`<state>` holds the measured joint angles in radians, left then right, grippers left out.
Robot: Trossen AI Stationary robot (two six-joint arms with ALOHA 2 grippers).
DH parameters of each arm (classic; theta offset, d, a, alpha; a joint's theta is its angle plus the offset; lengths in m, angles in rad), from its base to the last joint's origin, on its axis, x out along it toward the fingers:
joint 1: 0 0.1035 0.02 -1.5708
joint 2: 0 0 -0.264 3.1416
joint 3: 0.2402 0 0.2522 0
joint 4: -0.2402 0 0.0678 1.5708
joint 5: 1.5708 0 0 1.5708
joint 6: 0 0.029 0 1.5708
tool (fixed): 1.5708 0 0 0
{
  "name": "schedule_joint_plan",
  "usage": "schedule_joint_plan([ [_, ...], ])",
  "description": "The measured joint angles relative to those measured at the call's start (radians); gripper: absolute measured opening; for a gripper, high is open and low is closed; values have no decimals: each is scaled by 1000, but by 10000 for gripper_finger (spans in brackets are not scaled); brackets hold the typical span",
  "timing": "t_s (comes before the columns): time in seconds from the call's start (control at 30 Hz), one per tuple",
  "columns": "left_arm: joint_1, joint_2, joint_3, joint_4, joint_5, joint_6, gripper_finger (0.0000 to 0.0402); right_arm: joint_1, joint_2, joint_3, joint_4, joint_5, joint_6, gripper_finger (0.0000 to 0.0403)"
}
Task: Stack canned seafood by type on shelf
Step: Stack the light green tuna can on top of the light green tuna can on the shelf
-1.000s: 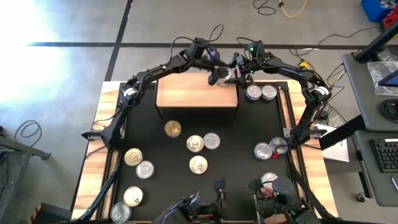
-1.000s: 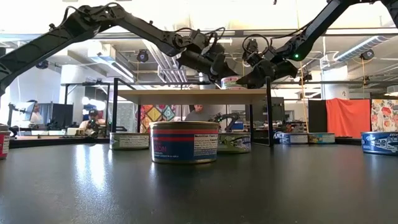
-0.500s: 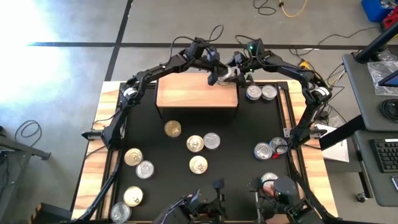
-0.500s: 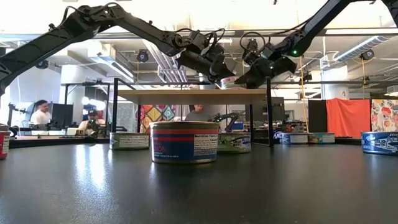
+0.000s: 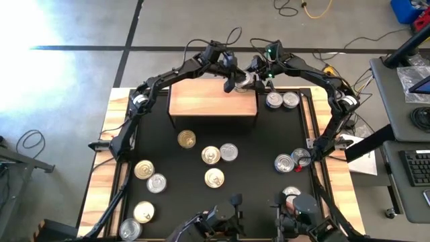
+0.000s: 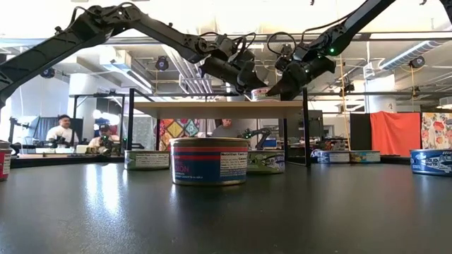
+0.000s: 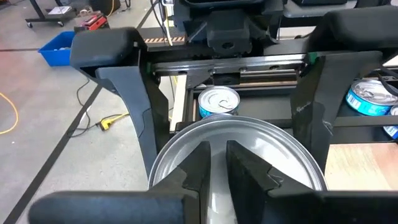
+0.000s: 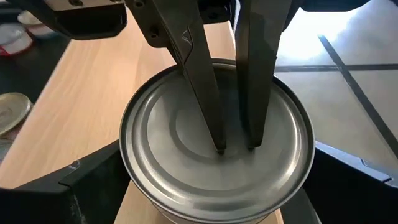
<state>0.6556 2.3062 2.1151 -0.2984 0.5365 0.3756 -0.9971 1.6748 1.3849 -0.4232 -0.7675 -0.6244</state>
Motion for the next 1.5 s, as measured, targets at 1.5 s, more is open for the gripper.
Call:
schedule_joint_plan([
  [1.5,39,-11,1,-172,0,134,38,102,-117,49,-207,418,91,400],
])
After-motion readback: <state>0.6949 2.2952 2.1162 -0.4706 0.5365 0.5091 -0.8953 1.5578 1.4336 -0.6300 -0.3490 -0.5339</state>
